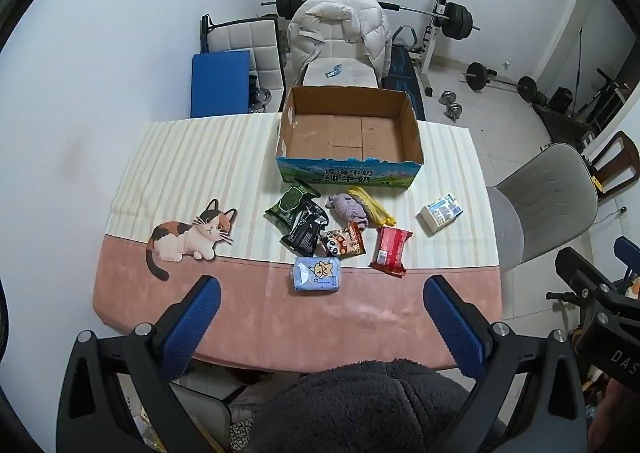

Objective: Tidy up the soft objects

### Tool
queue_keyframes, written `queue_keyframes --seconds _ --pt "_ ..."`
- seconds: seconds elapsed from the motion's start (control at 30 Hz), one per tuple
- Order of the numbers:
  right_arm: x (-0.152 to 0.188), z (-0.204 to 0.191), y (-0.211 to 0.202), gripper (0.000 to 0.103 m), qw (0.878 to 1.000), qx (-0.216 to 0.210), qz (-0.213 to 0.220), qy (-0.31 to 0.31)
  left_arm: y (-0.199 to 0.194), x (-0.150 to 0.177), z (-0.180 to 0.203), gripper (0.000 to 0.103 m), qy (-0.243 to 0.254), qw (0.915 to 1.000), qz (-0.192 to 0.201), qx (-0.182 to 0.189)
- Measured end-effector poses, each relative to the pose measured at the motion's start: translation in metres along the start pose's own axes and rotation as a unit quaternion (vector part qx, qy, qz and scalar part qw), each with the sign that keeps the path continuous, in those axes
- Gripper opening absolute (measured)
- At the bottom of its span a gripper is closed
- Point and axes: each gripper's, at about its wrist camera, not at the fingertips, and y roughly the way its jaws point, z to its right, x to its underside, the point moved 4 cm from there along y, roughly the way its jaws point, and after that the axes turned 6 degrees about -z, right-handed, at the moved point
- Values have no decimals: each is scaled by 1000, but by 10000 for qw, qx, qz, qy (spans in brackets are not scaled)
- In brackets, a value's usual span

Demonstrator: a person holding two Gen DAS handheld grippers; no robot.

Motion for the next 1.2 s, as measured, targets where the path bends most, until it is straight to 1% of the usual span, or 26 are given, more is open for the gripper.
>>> queue_keyframes --seconds 0.17,0.23,0.83,1.2 --pt "1 4 -2 103 10000 -14 20 38 -1 -1 1 103 3 10000 27 9" --pt "-6 -2 -4 103 10000 9 2 37 -1 -1 2 103 11 10000 42 12" --pt "-4 -5 -6 103 10000 -34 8 48 -6 -3 -1 103 -18 9999 132 -53" --pt "-4 -7 -8 103 9999 69 48 60 -10 -3 -2 103 3 9999 157 7"
